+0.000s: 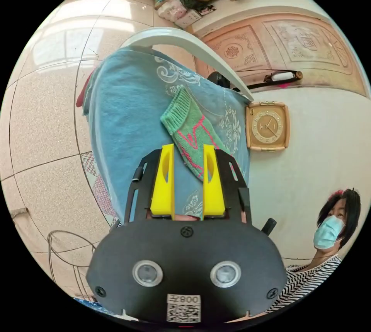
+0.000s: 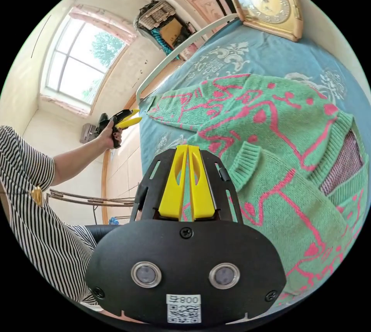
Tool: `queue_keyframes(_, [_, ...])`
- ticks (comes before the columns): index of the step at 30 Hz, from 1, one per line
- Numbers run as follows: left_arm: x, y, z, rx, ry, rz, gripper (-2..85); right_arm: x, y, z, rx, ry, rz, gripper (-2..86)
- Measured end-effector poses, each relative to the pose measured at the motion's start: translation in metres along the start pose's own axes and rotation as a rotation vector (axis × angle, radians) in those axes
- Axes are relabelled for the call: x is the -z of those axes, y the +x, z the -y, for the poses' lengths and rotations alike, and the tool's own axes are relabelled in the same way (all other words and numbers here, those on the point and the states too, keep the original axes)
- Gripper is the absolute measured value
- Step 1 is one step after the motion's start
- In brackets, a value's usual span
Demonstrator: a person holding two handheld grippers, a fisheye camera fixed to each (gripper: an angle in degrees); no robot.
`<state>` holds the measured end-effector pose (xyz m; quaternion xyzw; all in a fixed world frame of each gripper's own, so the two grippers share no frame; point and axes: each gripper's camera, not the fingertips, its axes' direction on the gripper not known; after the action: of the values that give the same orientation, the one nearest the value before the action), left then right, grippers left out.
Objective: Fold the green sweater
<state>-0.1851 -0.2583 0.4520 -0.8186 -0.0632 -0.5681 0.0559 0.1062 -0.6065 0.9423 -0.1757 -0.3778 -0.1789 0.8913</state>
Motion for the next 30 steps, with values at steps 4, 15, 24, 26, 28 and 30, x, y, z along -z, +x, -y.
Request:
queue_keyframes(4, [0.012, -0.05, 0.029, 0.105, 0.055, -0.082, 10.8, -0.028, -0.014, 0.04, 0.081, -0.045, 0.038, 1.8])
queue_keyframes(15, [0.017, -0.051, 0.026, -0.231, -0.048, -0.027, 4.4, -0.077, 0.008, 0.121, -0.027, -0.071, 0.269, 7.9])
queue_keyframes(24, [-0.006, 0.007, -0.049, -0.726, -0.204, 0.147, 4.0, -0.076, -0.003, 0.19, 0.001, -0.049, 0.256, 9.3])
queue_keyframes(26, [-0.008, 0.006, -0.063, -0.752, -0.204, 0.165, 4.1, -0.076, 0.003, 0.191, -0.039, -0.055, 0.24, 8.9])
queue_keyframes(28, [-0.008, 0.004, -0.073, -0.762, -0.193, 0.183, 4.1, -0.075, 0.013, 0.189, -0.095, -0.05, 0.267, 8.6])
queue_keyframes(30, [-0.007, 0.004, -0.085, -0.79, -0.188, 0.199, 4.1, -0.068, 0.026, 0.184, -0.153, -0.046, 0.293, 8.6])
